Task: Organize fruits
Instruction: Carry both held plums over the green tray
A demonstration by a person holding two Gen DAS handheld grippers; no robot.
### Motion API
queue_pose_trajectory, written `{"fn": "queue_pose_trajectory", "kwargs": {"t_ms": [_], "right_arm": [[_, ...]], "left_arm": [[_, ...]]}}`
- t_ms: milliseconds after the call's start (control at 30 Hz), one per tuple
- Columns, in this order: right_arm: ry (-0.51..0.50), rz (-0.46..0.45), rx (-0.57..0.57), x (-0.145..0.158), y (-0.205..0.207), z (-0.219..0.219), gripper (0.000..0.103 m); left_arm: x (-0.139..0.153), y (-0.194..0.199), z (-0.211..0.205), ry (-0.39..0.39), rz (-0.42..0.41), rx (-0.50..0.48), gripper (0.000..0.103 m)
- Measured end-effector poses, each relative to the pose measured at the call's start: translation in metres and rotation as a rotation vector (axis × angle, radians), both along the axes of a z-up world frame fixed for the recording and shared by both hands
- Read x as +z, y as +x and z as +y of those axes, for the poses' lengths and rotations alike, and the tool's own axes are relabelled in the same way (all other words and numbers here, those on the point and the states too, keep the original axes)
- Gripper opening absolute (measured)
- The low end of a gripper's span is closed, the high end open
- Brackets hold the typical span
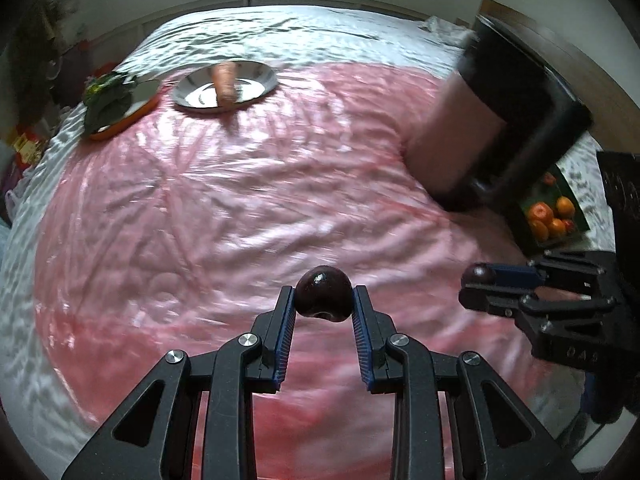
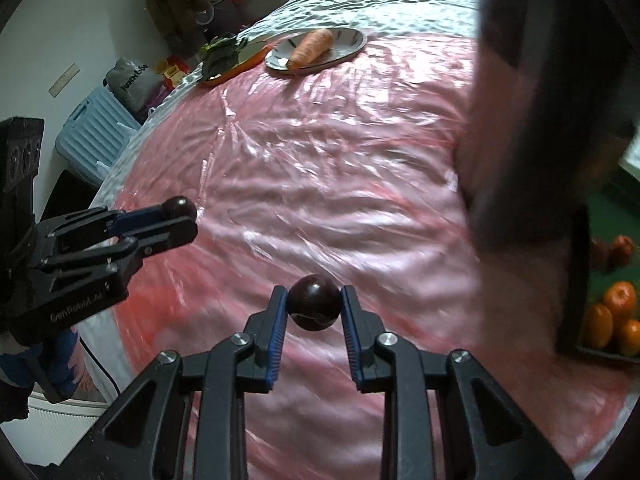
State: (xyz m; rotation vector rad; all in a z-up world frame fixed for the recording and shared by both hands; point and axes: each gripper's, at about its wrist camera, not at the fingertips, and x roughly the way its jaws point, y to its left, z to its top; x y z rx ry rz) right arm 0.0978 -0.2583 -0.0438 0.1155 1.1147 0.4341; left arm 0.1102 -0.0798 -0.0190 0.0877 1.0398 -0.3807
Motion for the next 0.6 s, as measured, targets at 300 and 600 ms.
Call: {"fn": "queue_pose_trajectory", "kwargs": {"t_ms": [300, 600], "right_arm": [[-0.027, 0.007, -0.1, 0.005, -0.023, -0.07, 0.045], [-0.063, 0.004, -0.264, 0.01, -0.04, -0.159, 0.045]], "left_arm": [[0.003, -0.025, -0.08, -0.01, 0.014, -0.157, 0.024], [0.005, -0.045, -0.173, -0.04, 0.033, -0.351, 0.024]]}}
